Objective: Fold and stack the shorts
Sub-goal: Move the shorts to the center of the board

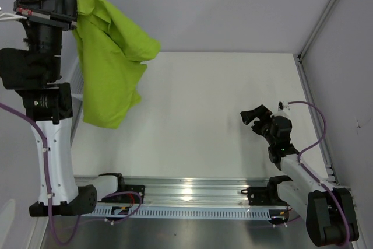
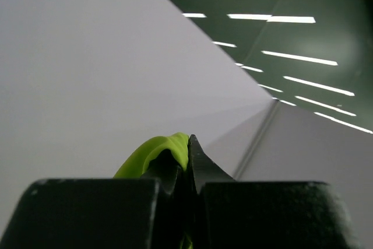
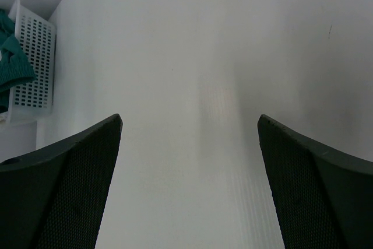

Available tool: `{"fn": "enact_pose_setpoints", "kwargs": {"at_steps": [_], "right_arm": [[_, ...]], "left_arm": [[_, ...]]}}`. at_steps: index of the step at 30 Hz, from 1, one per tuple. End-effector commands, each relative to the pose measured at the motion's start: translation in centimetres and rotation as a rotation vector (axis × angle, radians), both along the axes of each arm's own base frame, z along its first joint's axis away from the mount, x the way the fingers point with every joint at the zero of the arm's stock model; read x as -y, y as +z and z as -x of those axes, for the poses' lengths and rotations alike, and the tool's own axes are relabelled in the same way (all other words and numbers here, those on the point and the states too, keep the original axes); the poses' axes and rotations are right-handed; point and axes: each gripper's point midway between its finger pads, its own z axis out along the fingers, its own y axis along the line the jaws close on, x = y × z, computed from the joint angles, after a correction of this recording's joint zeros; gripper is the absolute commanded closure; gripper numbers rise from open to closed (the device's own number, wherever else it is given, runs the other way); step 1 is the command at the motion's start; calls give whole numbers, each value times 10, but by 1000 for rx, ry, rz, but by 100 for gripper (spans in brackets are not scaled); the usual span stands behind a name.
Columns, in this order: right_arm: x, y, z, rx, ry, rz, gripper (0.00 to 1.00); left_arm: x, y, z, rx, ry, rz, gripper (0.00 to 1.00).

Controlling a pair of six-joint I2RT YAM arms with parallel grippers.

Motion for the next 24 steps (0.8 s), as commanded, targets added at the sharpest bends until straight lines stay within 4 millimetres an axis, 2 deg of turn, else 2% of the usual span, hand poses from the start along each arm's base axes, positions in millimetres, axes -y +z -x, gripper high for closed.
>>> {"fn": "enact_pose_setpoints", "kwargs": {"at_steps": [1, 6, 9, 11, 13, 14, 16, 17, 19, 20, 22, 24], "right_arm": [[-4, 27, -10, 78, 15, 4, 0], [-5, 27, -10, 82, 25, 10, 1], [-5, 30, -9, 87, 25, 10, 1], [-4, 32, -9, 96, 23, 13, 1], [-3, 34, -7, 103, 23, 18, 1], [-2, 34, -7, 106, 18, 19, 1], [-2, 35, -6, 110, 17, 20, 1], [-2, 35, -6, 111, 14, 21, 1], [-2, 36, -6, 117, 16, 20, 1], [-2, 36, -6, 116, 16, 20, 1], [-3, 36, -6, 115, 19, 22, 1], [-3, 37, -5, 117, 18, 25, 1]], "left_arm": [[32, 41, 64, 209, -236, 18, 100], [41, 50, 95, 265, -312, 32, 100], [46, 45, 97, 252, -373, 67, 100], [50, 26, 84, 211, -412, 79, 100], [51, 8, 81, 175, -440, 106, 100], [62, -21, 65, 114, -488, 132, 100], [69, -33, 70, 112, -487, 139, 100], [87, -59, 59, 41, -526, 148, 100], [95, -79, 48, -10, -469, 127, 100], [109, -97, 43, -56, -493, 125, 100], [118, -132, 28, -126, -482, 120, 100], [128, -154, 16, -176, -472, 124, 100]]}}
